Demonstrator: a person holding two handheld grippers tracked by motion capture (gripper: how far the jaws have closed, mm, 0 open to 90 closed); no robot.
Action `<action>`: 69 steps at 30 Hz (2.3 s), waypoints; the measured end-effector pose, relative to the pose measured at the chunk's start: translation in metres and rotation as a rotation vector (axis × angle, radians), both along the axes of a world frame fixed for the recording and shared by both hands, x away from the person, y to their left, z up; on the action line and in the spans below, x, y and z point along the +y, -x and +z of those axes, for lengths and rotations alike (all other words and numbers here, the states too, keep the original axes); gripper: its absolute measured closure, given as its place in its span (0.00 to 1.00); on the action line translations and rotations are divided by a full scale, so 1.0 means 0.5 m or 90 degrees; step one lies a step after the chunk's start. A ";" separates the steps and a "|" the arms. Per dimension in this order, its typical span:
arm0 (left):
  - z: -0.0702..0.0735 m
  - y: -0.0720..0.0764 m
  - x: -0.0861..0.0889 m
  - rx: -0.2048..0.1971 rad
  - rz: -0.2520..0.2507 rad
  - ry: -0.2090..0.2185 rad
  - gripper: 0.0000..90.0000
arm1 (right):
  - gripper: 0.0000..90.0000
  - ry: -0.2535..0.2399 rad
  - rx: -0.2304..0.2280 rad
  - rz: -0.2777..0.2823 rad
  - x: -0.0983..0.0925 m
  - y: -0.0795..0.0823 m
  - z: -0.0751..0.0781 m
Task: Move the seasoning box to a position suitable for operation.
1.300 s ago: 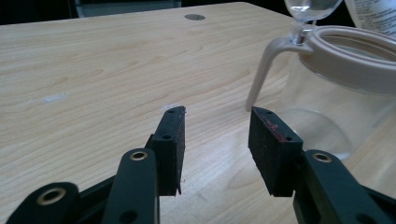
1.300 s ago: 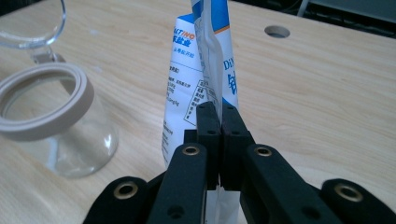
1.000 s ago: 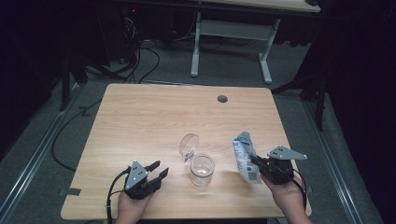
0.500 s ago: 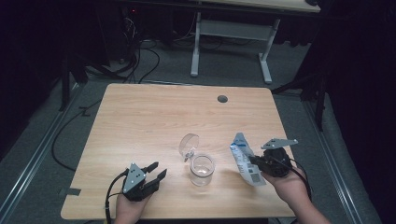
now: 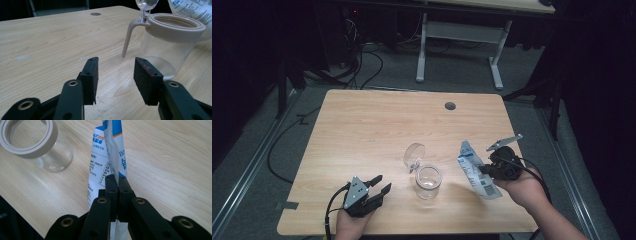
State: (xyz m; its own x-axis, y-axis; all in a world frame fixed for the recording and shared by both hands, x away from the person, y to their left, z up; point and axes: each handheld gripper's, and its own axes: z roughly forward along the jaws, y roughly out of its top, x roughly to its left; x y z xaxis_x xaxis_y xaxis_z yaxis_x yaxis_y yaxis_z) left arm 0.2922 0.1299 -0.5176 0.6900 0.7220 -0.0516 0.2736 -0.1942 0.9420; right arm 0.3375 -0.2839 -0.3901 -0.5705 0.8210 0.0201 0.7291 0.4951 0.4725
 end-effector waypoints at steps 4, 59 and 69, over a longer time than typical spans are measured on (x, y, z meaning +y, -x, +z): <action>-0.001 0.002 -0.001 -0.001 -0.002 -0.001 0.61 | 1.00 0.010 0.017 0.003 0.002 -0.004 0.006; -0.009 0.031 -0.071 -0.005 -0.070 -0.030 0.59 | 1.00 0.123 0.155 0.011 0.021 -0.006 0.025; 0.021 0.064 -0.143 -0.004 -0.138 -0.037 0.61 | 1.00 0.105 0.136 0.013 0.021 0.007 0.036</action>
